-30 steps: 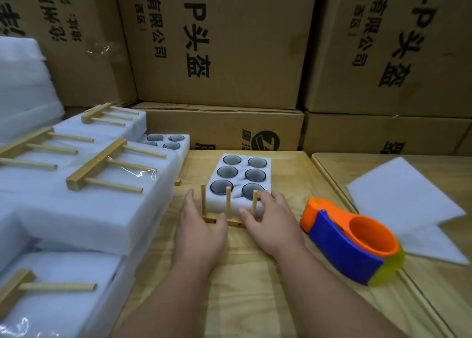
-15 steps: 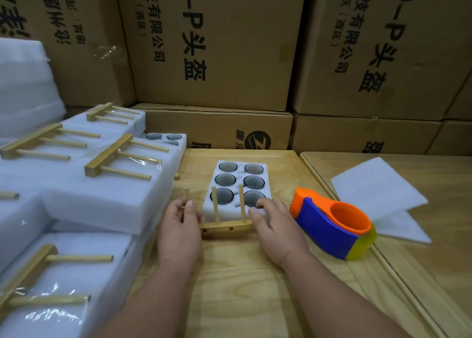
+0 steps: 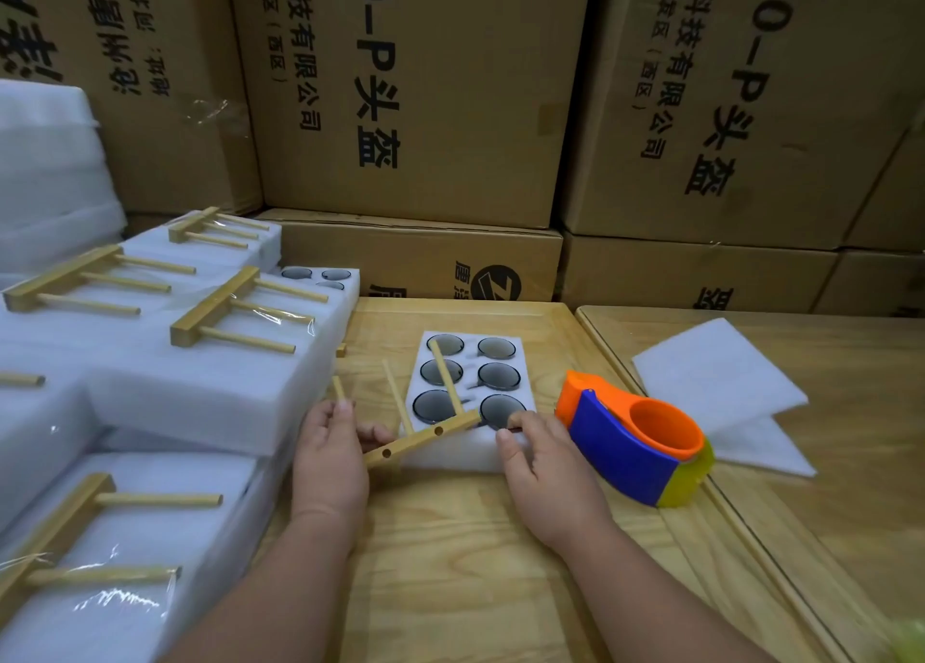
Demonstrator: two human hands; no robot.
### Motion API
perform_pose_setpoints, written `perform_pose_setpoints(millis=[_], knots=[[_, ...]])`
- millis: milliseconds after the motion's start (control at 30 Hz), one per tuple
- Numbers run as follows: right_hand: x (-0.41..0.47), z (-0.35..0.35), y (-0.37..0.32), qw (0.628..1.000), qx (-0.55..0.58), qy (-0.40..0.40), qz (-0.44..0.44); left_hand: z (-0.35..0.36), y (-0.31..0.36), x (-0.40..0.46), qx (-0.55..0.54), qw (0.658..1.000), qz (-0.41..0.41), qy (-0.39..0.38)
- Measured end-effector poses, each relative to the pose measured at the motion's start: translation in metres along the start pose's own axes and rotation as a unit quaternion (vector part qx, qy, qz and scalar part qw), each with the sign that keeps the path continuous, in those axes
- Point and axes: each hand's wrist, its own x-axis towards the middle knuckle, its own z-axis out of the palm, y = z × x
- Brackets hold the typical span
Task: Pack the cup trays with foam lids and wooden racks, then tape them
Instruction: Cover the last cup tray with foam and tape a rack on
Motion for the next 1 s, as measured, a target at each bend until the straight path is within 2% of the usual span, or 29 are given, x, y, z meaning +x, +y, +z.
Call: perform_pose_setpoints(millis=[300,533,767,1000], knots=[[-0.028,-0.011,0.001,0.999,-0.035,-0.006,0.012,0.002,0.005,-0.003,-0.037,0.999,0.0,0.032],[-0.058,-0.025,0.001,0.996,0.053,0.064,-0.016,0.004,0.004,-0.001,-0.036,0.999,0.001,0.038],[-0.073,-0.033,0.005,0.992,0.109,0.068,-0.02,0.001,0.004,-0.008,0.033,0.996,0.063,0.052],[-0.07,-0.036,0.004,0.986,0.146,0.076,-0.004,-0.003,0.01,-0.036,0.008,0.994,0.087,0.062]])
